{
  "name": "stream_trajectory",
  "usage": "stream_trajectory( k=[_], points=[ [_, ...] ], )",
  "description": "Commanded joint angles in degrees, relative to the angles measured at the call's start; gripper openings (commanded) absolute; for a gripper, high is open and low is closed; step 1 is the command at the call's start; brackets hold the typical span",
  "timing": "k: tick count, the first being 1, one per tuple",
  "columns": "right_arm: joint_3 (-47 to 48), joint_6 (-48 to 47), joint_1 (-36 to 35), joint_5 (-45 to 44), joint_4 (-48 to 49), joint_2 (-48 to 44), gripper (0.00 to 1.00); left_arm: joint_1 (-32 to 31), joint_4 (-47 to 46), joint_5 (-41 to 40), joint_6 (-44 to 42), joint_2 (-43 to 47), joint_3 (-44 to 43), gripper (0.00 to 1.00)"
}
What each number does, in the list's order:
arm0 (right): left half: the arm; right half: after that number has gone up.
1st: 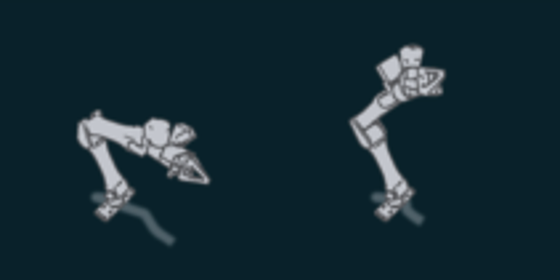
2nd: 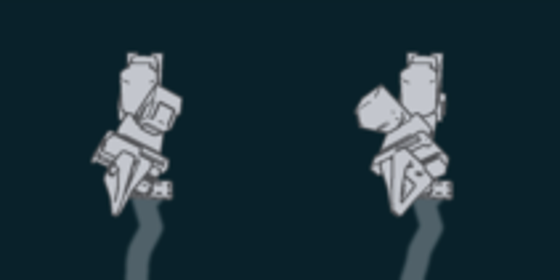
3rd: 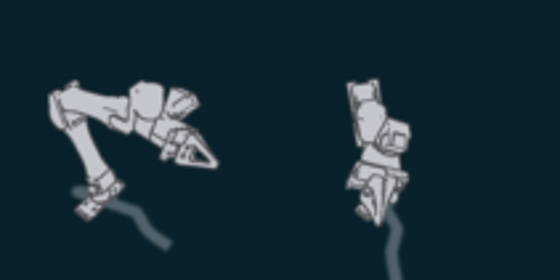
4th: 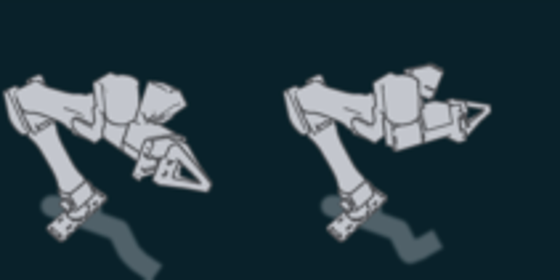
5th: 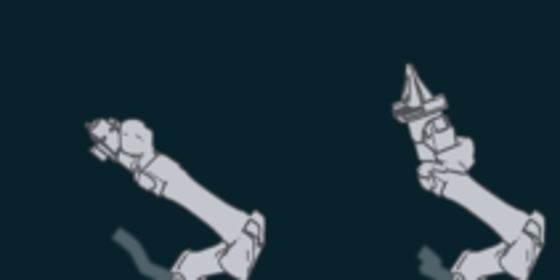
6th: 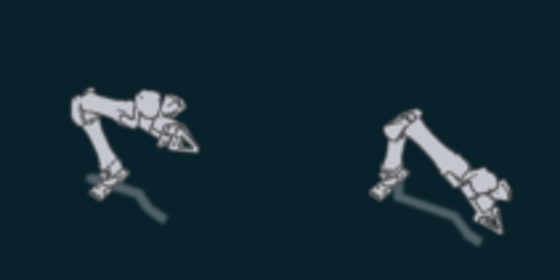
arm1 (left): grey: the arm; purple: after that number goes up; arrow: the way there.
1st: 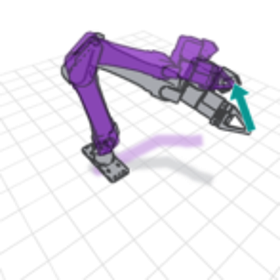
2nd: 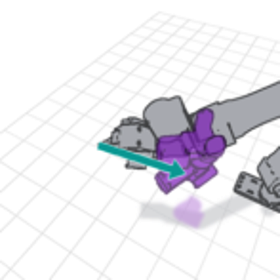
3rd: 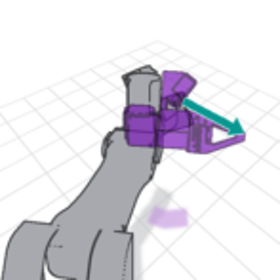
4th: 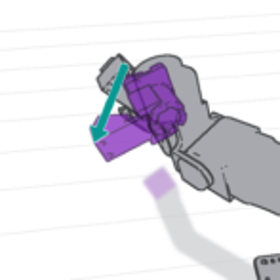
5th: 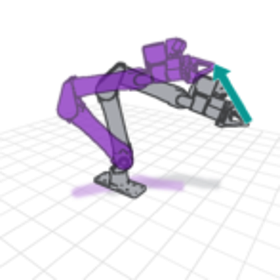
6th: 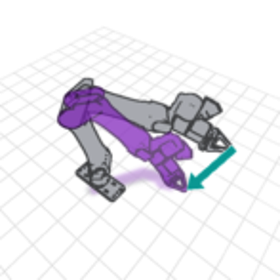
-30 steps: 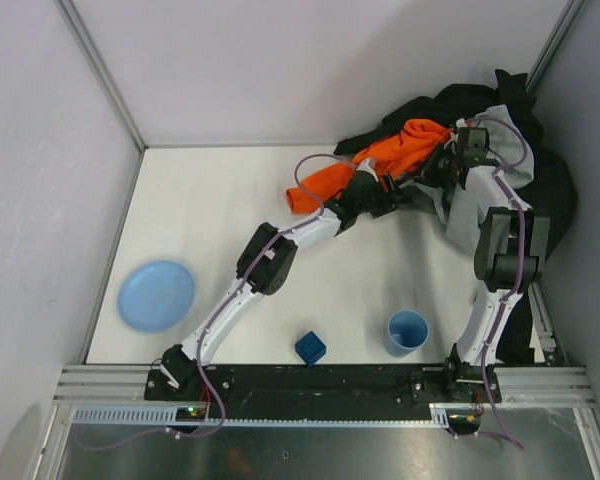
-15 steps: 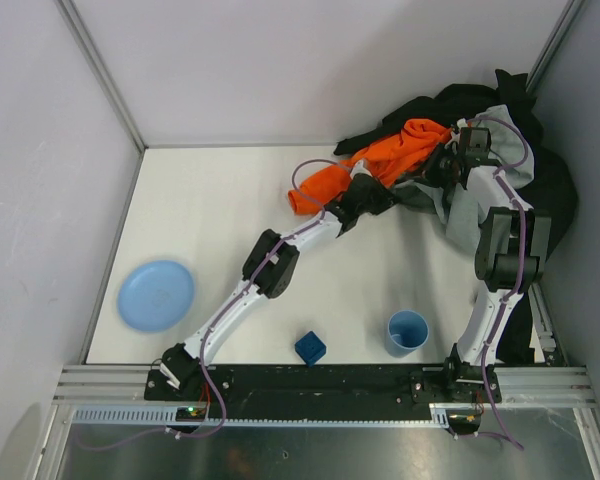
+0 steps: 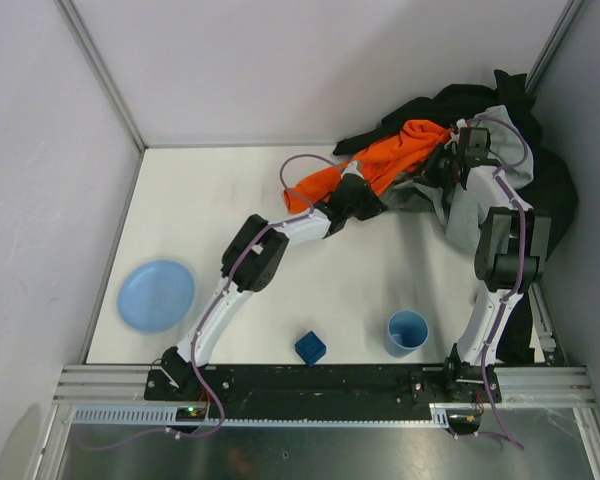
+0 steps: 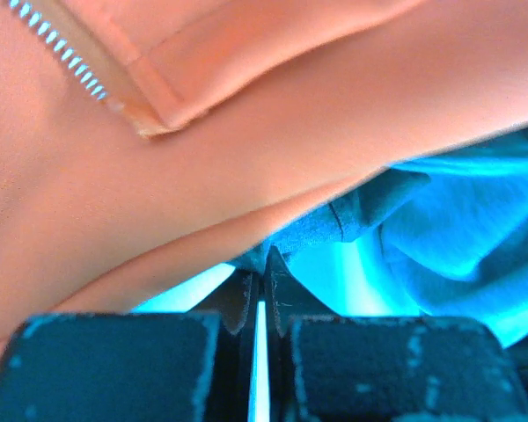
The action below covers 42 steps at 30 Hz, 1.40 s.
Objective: Pick out a specific cloth from the pile
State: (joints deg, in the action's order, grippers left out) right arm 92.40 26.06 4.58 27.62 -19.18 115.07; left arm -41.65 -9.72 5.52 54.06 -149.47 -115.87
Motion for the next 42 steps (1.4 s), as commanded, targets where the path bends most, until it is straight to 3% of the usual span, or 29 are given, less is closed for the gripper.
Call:
stream_trajectory(
  k=[1,7,14,22,31,42],
  points=[
    [2.2,0.8,0.3,1.2,2.6,-2.5,0.13,0.8,-0.6,-2.0,-9.3,13.3,6.4,0.01],
    [-0.9,1.2,2.7,-0.5,2.0,-4.5,0.12,0.8,1.0,-0.4,-14.7,24.4,10.4,0.01],
    [-7.6,1.6,5.5,-0.7,2.2,-7.3,0.12,0.7,1.7,4.2,-15.3,34.5,12.6,0.01],
    [-10.2,1.1,7.0,-0.1,0.6,-10.6,0.13,0.7,4.6,7.3,-15.2,42.4,8.6,0.01],
    [-10.2,1.8,8.6,1.1,0.4,-13.1,0.13,0.9,12.7,8.7,-17.2,45.9,-2.6,0.01],
    [-10.3,0.6,10.7,0.3,-2.4,-13.6,0.14,5.4,16.3,9.9,-17.5,52.9,-4.0,0.01]
  ],
)
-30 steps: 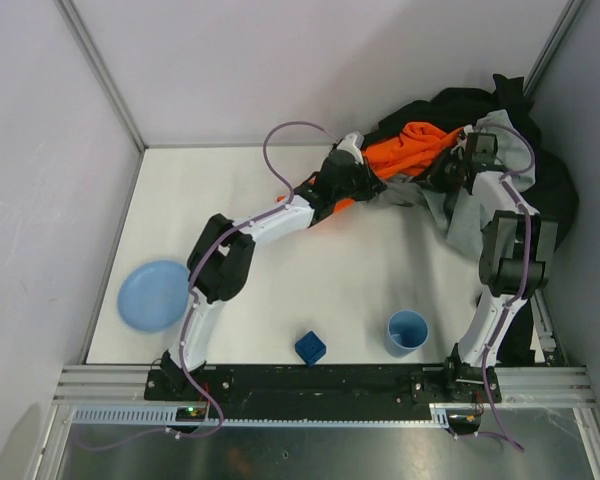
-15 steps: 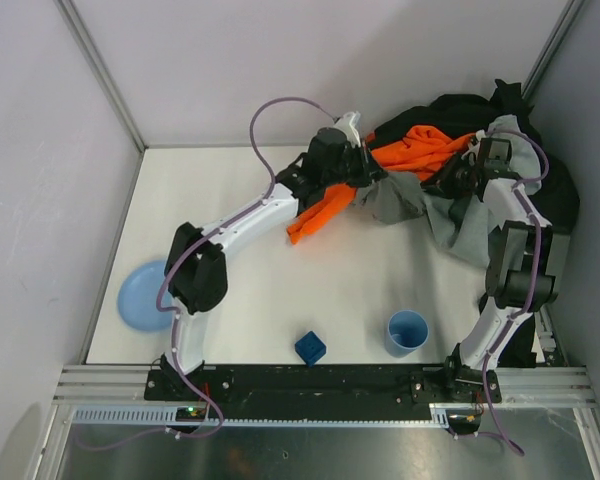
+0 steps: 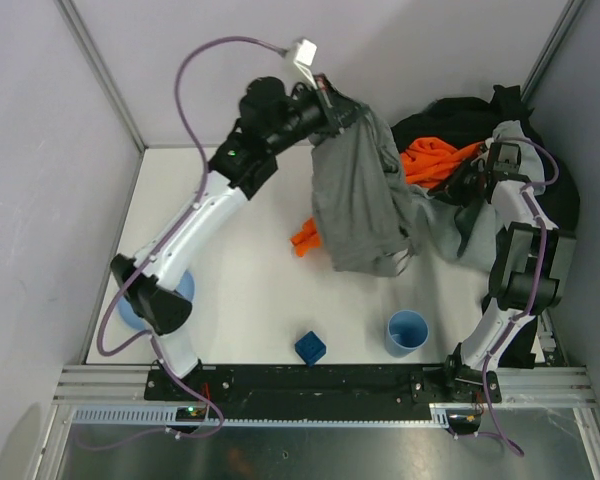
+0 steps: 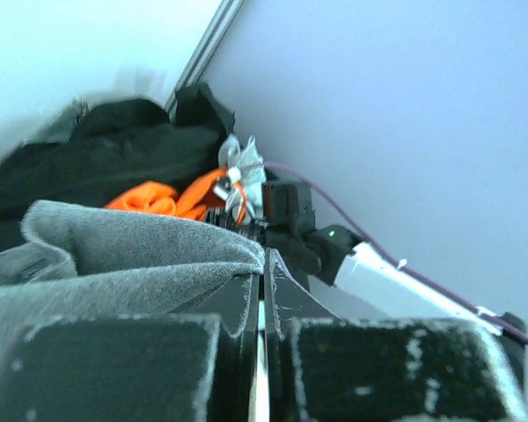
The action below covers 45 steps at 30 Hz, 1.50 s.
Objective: Pick out a specific cloth from the pile
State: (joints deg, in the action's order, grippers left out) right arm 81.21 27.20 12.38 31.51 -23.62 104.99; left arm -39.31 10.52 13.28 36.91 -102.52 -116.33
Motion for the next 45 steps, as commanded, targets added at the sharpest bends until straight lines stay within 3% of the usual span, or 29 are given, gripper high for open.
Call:
stream_trajectory(
  k=[1,18,20,26,30,34,45],
  points=[
    [0.8,-0.9,3.0,-3.7,1.7,-3.6,0.14,4.1,-3.7,2.8,0.3,6.5,-3.6,0.01],
    [-2.2,-4.5,3.4,-2.7,-1.3,-6.3,0.18,14.9,0.8,6.8,3.5,13.1,-2.0,0.01],
    [-2.2,-5.3,3.4,-2.9,-2.1,-7.3,0.22,16.4,1.4,7.0,4.3,13.5,-1.2,0.01],
    [-4.5,-5.7,3.3,-4.6,-3.7,-13.9,0.59,20.1,2.8,7.5,5.2,15.6,2.3,0.01],
    [-6.9,-5.9,3.0,-6.9,-5.2,-20.9,0.74,21.9,3.7,7.5,4.3,17.9,5.5,0.01],
    [-9.7,-6.3,1.5,-9.5,-7.1,-28.1,0.82,23.5,5.3,7.1,2.3,20.9,9.1,0.01],
    [-22.0,-5.0,-10.1,-18.5,-9.7,-45.1,0.93,29.2,9.7,8.3,-0.8,27.2,16.5,0.01]
  ],
)
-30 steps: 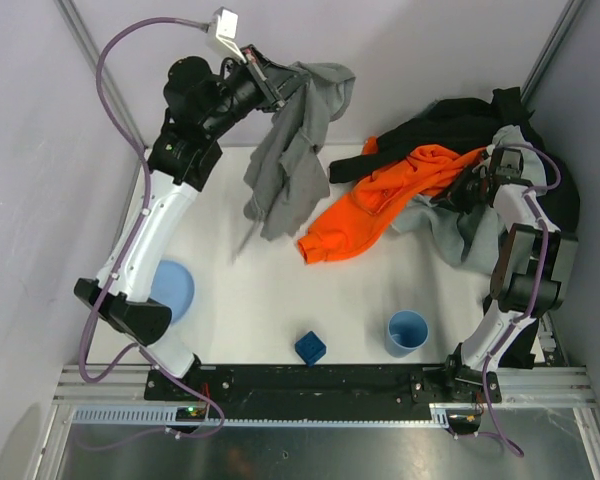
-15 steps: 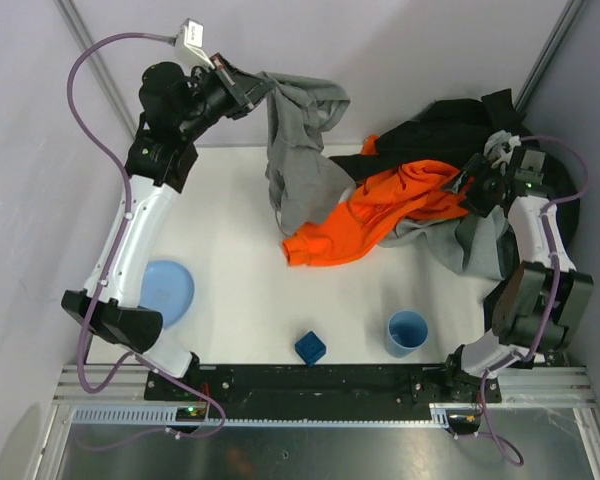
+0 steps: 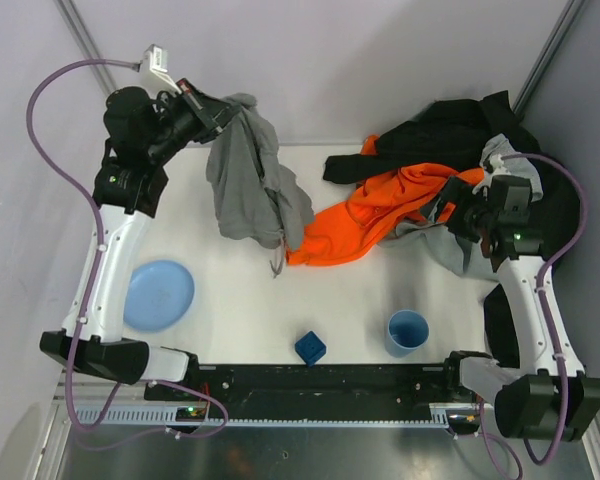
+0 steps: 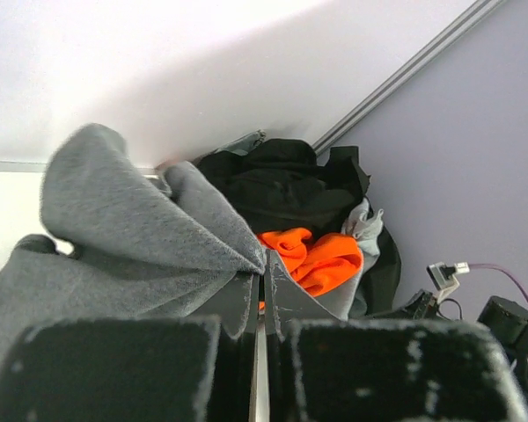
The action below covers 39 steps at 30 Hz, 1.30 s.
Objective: Pick out a specific cloth from the pile
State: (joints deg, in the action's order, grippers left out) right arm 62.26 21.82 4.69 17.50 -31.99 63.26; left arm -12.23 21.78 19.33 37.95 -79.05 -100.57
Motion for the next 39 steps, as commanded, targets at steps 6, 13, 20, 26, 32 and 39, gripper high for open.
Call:
stream_trajectory(
  k=[6,13,20,26,32,39],
  points=[
    [-6.9,1.3,-4.4,-5.4,-1.5,-6.2,0.94,5.2,-0.4,3.3,-1.7,3.8,2.4,0.01],
    [-7.2,0.6,-4.5,-5.4,-1.6,-5.9,0.94,8.9,0.1,3.9,-0.4,0.9,-1.0,0.01],
    [-7.9,0.3,-4.5,-5.8,-1.3,-5.4,0.94,11.6,0.6,3.9,-0.5,-2.8,-7.7,0.01],
    [-8.0,0.1,-4.6,-6.3,-1.2,-4.6,0.94,15.6,1.7,3.9,-0.9,-5.7,-14.4,0.01],
    [-8.2,0.3,-4.5,-6.3,-0.9,-3.7,0.93,18.5,3.0,3.9,-1.6,-8.1,-20.2,0.01],
    [-8.5,0.9,-4.5,-5.4,-0.2,-3.0,0.93,19.9,3.7,2.9,-2.7,-8.6,-18.9,0.01]
  ],
)
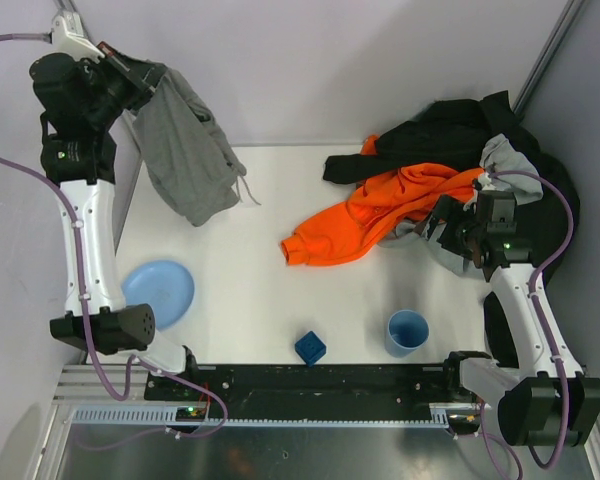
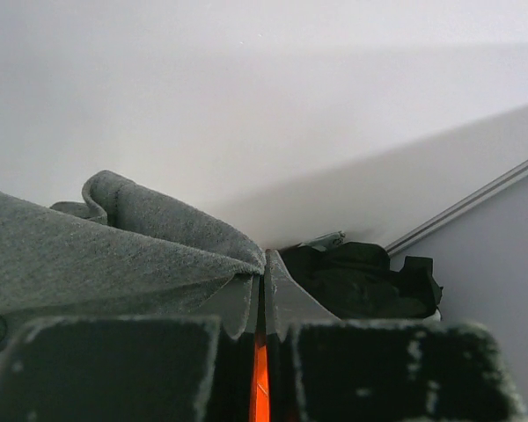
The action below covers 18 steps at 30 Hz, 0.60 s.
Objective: Pick out a specific cloth from the pile
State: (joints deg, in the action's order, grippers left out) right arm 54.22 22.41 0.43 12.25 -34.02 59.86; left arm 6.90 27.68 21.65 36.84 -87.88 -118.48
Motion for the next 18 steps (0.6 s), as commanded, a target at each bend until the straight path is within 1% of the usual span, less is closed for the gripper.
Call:
stream_trajectory(
  k=[1,5,11,16,18],
  points=[
    [-0.5,0.3,-0.3,-0.2,1.9,0.5,0.93,0.8,-2.2,0.4,-1.8,0.4,0.1,0.01],
    [-0.9,0.4,-0.3,0.1,2.2,0.6,0.93,0.8,-2.2,-1.7,-2.2,1.4,6.8,0.01],
    [-1.7,0.3,-0.3,0.2,2.3,0.3,0.93,0.8,-2.6,-5.3,-2.6,2.8,19.7,0.01],
    [-2.8,0.3,-0.3,0.2,2.5,0.0,0.93,0.8,-5.7,-7.6,-2.0,5.5,31.1,0.01],
    [-3.1,0.4,-1.4,0.3,2.7,0.0,0.93,0.8,-6.8,-8.0,-1.9,6.0,34.7,0.01]
  ],
)
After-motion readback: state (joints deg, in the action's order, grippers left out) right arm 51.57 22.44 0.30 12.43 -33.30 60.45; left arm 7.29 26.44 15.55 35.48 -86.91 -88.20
